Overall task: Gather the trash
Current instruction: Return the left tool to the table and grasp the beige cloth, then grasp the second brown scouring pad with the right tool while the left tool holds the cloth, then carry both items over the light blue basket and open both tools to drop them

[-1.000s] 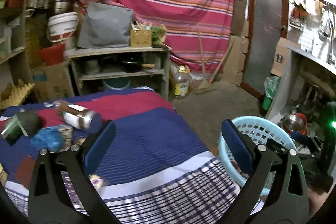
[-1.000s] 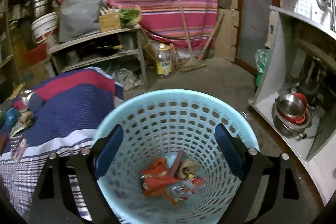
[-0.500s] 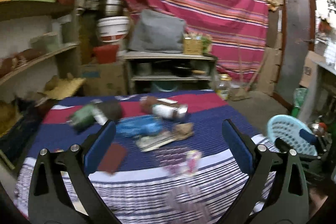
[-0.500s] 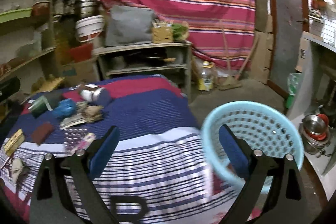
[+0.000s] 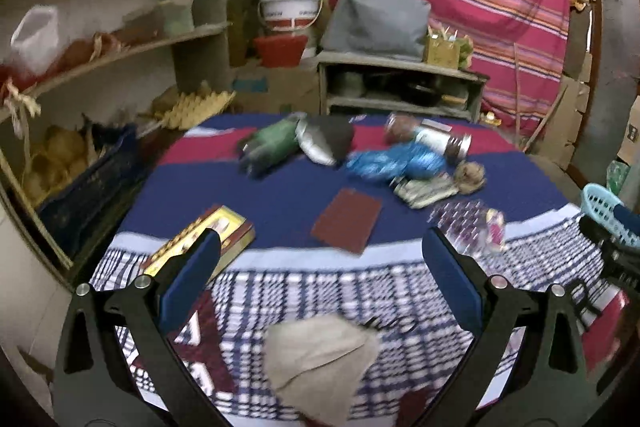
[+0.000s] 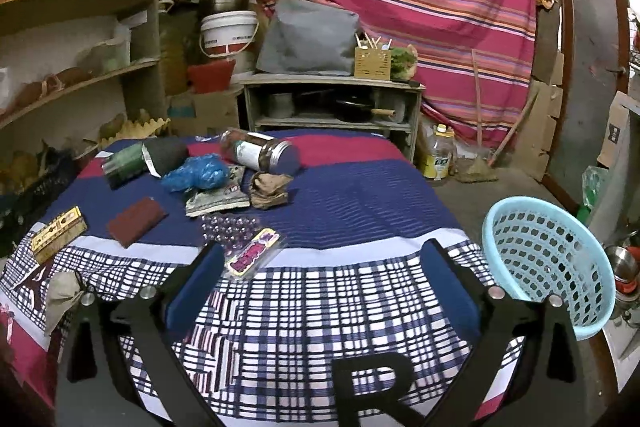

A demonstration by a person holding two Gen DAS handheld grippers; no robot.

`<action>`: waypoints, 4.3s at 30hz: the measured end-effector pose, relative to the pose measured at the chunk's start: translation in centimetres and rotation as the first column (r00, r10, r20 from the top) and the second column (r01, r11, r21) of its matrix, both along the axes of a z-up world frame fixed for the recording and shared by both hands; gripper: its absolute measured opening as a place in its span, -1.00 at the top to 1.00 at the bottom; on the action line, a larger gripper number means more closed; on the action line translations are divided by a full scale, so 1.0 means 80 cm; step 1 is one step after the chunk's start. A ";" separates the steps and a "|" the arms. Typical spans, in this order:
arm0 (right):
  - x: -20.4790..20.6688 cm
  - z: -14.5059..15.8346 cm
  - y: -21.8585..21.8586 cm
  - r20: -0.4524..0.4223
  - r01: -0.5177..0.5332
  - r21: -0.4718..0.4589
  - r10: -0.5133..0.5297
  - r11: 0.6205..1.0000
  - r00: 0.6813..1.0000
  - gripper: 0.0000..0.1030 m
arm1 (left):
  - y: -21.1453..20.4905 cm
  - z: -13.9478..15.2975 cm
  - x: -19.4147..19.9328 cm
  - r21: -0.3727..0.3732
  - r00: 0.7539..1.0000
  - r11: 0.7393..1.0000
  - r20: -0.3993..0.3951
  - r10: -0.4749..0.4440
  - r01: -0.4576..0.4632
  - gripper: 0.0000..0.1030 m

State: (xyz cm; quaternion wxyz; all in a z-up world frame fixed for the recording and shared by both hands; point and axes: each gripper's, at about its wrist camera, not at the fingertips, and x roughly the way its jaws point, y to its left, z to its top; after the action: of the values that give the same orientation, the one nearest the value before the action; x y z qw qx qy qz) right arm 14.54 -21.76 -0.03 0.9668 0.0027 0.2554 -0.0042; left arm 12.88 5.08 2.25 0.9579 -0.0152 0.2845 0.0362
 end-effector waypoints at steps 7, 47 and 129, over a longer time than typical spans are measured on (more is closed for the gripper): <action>0.002 -0.016 0.000 -0.037 0.028 0.009 -0.027 1.000 0.999 -0.89 | 0.022 -0.044 -0.007 0.017 0.996 1.000 -0.091 0.000 0.002 -0.89; 0.067 -0.028 0.187 -0.147 -0.168 -0.086 0.154 0.982 0.977 -0.88 | 0.126 -0.018 0.044 -0.076 0.995 0.994 -0.061 -0.081 0.077 0.85; 0.005 0.040 -0.313 -0.063 0.281 -0.049 -0.284 0.958 0.957 -0.45 | -0.389 0.014 0.099 -0.081 0.841 0.838 0.038 -0.539 0.540 0.85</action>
State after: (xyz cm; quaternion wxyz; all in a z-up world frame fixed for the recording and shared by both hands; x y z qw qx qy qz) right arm 14.95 -46.80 3.20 0.9467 0.0201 0.2858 -0.1472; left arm 20.82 -26.06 3.38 0.9295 0.0228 0.2723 -0.2476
